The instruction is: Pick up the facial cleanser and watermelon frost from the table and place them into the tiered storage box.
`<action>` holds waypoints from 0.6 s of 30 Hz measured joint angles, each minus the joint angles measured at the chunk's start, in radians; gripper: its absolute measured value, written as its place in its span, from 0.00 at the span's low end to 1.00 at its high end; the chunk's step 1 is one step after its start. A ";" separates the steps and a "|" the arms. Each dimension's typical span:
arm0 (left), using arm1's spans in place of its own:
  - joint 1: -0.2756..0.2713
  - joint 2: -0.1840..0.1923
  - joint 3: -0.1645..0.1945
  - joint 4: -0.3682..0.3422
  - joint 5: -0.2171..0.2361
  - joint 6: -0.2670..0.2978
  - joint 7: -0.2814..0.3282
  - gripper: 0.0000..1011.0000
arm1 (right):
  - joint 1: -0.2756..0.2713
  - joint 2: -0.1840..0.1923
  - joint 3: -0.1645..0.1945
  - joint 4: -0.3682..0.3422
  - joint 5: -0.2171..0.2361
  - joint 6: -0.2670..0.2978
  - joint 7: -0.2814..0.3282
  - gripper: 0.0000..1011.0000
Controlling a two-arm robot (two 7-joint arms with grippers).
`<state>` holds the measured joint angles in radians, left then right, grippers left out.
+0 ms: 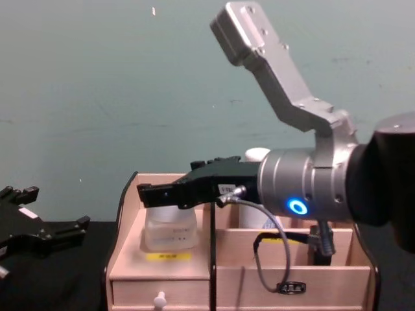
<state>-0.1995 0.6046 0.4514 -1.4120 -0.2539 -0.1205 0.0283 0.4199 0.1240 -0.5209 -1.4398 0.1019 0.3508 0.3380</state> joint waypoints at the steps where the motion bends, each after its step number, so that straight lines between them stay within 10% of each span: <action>1: 0.000 0.000 0.000 0.000 0.000 0.000 0.000 0.99 | -0.009 0.007 0.000 -0.014 -0.002 -0.003 0.001 0.99; 18: 0.000 0.000 0.000 0.000 0.000 0.000 0.000 0.99 | -0.290 0.168 0.062 -0.311 -0.043 -0.104 -0.026 0.99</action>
<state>-0.1995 0.6047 0.4514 -1.4120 -0.2539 -0.1205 0.0283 0.1299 0.2918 -0.4594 -1.7512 0.0590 0.2468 0.3123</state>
